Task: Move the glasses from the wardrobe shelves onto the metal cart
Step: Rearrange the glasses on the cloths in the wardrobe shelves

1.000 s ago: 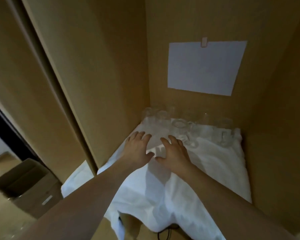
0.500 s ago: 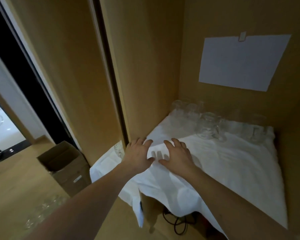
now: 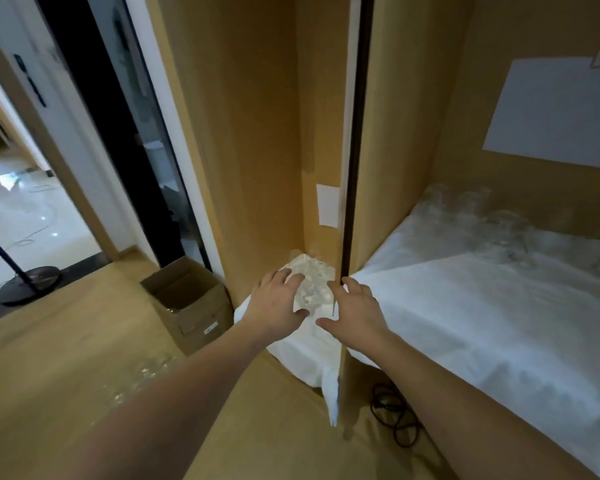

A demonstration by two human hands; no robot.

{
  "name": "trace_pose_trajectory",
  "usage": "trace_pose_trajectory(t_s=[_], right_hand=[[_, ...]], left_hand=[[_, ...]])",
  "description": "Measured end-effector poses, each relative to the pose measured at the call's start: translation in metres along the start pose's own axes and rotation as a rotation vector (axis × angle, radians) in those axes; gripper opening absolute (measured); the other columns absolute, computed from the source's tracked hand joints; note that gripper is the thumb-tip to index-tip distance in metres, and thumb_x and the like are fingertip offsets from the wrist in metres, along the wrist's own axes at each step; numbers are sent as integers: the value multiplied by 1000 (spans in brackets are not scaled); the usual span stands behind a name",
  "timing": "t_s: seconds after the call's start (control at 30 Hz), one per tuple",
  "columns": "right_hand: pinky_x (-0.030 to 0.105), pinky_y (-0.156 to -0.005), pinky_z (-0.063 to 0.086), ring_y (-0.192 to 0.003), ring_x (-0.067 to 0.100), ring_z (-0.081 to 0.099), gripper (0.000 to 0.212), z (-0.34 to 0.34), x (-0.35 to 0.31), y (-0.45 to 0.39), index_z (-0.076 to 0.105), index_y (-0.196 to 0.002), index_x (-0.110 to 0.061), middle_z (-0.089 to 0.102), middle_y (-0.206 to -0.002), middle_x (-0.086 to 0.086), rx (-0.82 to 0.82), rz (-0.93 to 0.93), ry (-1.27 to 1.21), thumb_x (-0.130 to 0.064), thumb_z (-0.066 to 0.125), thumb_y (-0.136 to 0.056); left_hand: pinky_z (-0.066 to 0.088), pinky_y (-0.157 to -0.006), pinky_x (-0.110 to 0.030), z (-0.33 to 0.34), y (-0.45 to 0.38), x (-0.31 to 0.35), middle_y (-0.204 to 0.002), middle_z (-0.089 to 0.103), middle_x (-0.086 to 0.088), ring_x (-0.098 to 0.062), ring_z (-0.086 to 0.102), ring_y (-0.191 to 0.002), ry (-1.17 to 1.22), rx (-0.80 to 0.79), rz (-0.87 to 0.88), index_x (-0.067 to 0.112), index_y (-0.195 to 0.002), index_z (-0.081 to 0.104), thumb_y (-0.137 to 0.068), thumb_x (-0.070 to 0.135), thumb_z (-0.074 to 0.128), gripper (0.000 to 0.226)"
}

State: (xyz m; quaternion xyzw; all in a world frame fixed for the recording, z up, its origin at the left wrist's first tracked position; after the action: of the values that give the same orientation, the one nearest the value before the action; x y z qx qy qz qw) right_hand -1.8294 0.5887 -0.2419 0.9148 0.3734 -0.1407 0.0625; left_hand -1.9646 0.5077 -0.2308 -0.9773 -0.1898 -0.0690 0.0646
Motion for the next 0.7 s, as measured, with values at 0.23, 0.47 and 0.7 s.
trace_pose_trajectory(t_s=[0.23,0.47,0.7], right_hand=[[43,-112,36,-145,31,28,80,50,-76,11,28,-156,-28,25,-162,5,-70,-15,-9,-59,61,-90],[43,-112,36,-144,32,29,78,79,-111,13,27,-156,-27,23,-163,6,-142,8,10,-58,59,-91],[43,-114,36,-145,31,27,79,88,-120,-23,29,-156,-27,23,-164,5,-137,35,-2,-59,61,-91]], left_hand=[[31,-119,-53,-4,42,-82,-161,34,-3,-30,30,-147,14,-34,-81,29,-152,35,-92,49,65,70],[38,-114,-54,4,52,-130,-156,40,-2,-30,36,-141,63,-54,-121,31,-149,37,-89,53,67,71],[38,-113,-54,11,27,-155,-154,43,-2,-30,37,-140,114,-57,-119,30,-147,39,-89,53,66,68]])
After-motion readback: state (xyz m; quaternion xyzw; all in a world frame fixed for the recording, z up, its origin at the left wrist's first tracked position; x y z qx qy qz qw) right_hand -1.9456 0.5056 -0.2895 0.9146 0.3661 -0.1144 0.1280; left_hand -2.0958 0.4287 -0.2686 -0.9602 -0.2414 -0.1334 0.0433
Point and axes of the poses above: each hand's wrist, its own y-axis away from the middle knuckle, its own z-axis out of the palm, x = y × z, the point moved 6 cm from there along -y, towards the middle knuckle
